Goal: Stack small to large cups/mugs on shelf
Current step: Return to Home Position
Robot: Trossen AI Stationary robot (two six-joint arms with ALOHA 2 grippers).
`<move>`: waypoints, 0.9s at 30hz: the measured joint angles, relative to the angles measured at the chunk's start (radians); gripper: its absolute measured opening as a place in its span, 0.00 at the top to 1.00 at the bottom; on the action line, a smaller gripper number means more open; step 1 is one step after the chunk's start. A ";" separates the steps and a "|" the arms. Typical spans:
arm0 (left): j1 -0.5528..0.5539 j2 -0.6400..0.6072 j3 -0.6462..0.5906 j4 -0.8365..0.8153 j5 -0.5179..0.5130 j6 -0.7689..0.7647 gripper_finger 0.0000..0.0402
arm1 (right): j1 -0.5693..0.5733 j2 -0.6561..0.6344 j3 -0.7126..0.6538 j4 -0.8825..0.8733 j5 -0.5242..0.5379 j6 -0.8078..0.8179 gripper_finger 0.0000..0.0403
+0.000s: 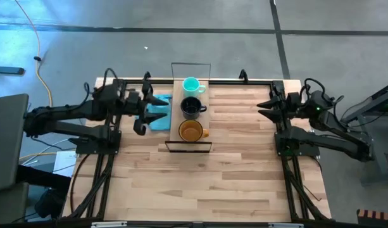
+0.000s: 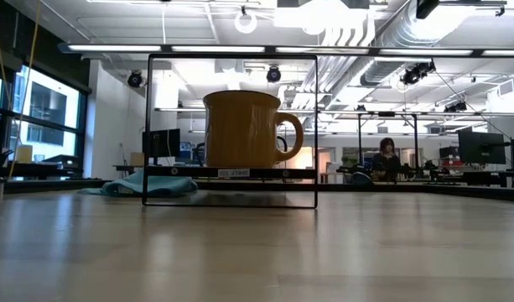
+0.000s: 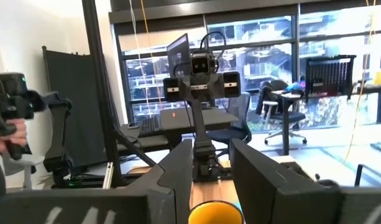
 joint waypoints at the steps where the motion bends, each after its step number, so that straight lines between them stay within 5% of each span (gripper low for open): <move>1: 0.000 -0.023 -0.041 0.033 -0.014 -0.006 0.55 | 0.000 0.006 0.000 0.002 0.000 0.009 0.75; 17: -0.001 -0.315 -0.471 0.356 -0.274 -0.109 0.55 | 0.000 0.107 0.000 0.061 -0.001 0.012 0.75; 27: -0.087 -0.342 -0.603 0.506 -0.463 -0.111 0.55 | 0.000 0.122 0.000 0.061 0.015 -0.007 0.75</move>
